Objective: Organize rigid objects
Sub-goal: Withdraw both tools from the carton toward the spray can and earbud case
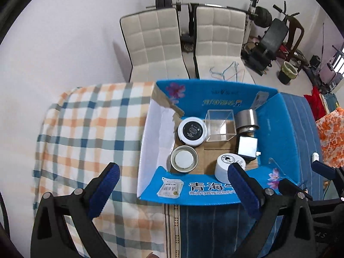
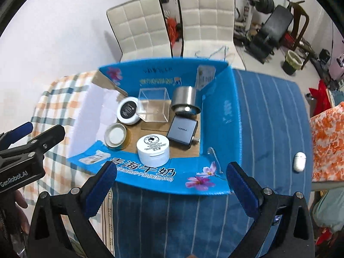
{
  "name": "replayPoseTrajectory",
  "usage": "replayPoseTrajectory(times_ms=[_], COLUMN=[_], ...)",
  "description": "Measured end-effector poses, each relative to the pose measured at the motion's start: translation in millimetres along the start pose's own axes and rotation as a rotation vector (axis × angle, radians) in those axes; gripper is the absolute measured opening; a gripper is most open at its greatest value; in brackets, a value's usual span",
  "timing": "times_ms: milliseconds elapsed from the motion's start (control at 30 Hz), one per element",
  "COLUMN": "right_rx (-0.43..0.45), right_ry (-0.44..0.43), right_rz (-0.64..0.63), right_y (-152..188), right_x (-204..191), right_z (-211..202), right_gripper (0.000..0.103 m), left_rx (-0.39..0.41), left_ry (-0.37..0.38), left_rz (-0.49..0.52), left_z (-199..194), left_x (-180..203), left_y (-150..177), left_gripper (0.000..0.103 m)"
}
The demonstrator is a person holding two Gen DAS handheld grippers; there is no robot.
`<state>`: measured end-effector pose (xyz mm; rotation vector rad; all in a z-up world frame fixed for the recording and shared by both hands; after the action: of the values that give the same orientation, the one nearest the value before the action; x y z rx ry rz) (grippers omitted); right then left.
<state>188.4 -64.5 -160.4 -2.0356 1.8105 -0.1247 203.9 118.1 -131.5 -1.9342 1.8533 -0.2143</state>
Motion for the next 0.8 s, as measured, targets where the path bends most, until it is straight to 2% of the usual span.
replayPoseTrajectory(times_ms=[200,333,433,567,700,800], right_rx=[0.058,0.083,0.078,0.036,-0.06,-0.088], right_ry=[-0.014,0.033,0.1,0.169,0.171,0.152], right_rz=[0.008,0.054,0.122,0.219,0.322,0.388], right_y=[12,30,52,82,111,132], right_x=[16,56,105,171,237,270], right_z=[-55,-84,-96,-90,-56,-42], right_gripper=[0.103,0.103,0.103,0.103,0.103,0.103], left_rx=[0.059,0.081,0.083,0.039,-0.023,-0.08], left_ry=[0.013,0.03,0.056,0.082,0.085,0.085], left_rz=[-0.01,0.012,0.042,0.115,0.195,0.243], left_z=[-47,-68,-75,-64,-37,-12], left_x=[4,25,56,115,173,214], left_y=[3,8,16,30,51,69], left_gripper=[0.103,0.103,0.103,0.103,0.103,0.103])
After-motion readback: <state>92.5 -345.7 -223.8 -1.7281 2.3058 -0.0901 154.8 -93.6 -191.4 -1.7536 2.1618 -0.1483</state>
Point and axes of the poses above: each gripper's, at about its wrist camera, not at the fingertips, and z roughly the way its jaws point, x to its right, y to its underside, the point moved 2 cm from there along z, roughly the way its jaws point, and after that the axes turned 8 degrees about -y, right-handed, at the moved point
